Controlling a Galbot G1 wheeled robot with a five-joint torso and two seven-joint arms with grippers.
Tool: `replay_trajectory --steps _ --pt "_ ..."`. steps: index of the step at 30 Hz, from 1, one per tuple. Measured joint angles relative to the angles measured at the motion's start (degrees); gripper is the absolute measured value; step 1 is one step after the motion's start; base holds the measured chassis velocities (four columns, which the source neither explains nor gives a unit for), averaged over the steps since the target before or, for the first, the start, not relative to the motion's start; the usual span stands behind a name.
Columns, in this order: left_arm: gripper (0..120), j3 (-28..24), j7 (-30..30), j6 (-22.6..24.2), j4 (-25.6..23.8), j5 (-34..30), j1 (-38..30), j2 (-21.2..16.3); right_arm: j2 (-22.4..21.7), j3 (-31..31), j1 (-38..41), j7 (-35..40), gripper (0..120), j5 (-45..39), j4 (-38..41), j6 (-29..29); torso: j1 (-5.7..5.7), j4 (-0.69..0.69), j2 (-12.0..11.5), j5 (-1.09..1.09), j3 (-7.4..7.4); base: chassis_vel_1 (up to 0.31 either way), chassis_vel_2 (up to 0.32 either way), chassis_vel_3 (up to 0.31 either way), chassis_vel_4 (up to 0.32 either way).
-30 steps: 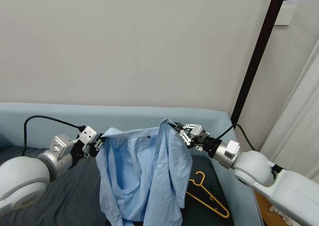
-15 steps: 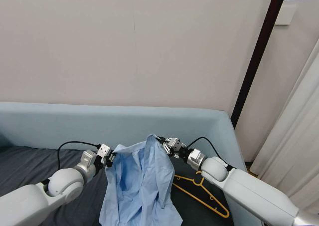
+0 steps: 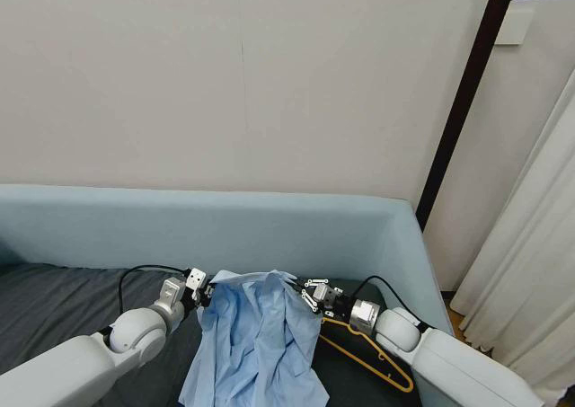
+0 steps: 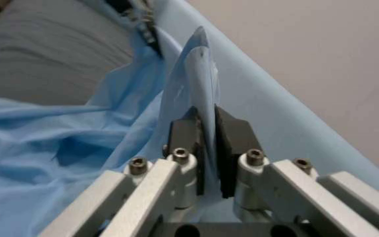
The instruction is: Pick up the clothes from the sofa and hang them on the clothes hanger.
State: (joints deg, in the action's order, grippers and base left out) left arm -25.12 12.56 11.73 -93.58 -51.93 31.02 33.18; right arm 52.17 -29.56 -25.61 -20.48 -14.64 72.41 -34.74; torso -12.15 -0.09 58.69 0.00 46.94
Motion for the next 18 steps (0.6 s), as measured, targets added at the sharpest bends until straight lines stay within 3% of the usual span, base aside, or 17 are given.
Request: replay_trajectory --steps 3,5,8,14,18 --pt "0 -0.08 0.24 0.18 -0.15 -0.18 -1.05 -0.7 -2.42 2.31 -0.13 -7.02 27 3.99 -0.38 -4.27 0.0 0.0 0.0 0.0 0.0 0.0 0.0 0.0 0.0" --pt "0 -0.09 0.24 0.19 -0.19 -0.25 -1.24 -0.79 -2.82 2.79 -0.21 -8.23 29 4.44 -0.34 -4.68 0.0 0.0 0.0 0.0 0.0 0.0 0.0 0.0 0.0" --pt "0 -0.14 0.49 0.23 -0.53 -0.61 -2.17 -1.32 -5.1 6.38 -1.82 -12.65 43 6.77 0.54 -5.87 0.0 -0.01 0.01 -0.01 0.0 0.0 0.0 0.0 0.0" --pt "0 0.58 1.39 0.32 -2.0 -0.95 -1.71 -2.26 -9.18 12.55 -7.91 -13.47 67 6.86 4.26 -4.47 0.0 0.0 0.01 -0.01 0.0 0.0 0.0 0.0 0.0" --pt "0 1.55 1.78 -0.03 -3.69 -0.96 -0.13 -3.07 -11.51 15.44 -13.66 -6.24 81 4.52 7.89 1.0 0.01 -0.02 0.01 0.0 -0.01 0.0 0.0 0.0 0.0"
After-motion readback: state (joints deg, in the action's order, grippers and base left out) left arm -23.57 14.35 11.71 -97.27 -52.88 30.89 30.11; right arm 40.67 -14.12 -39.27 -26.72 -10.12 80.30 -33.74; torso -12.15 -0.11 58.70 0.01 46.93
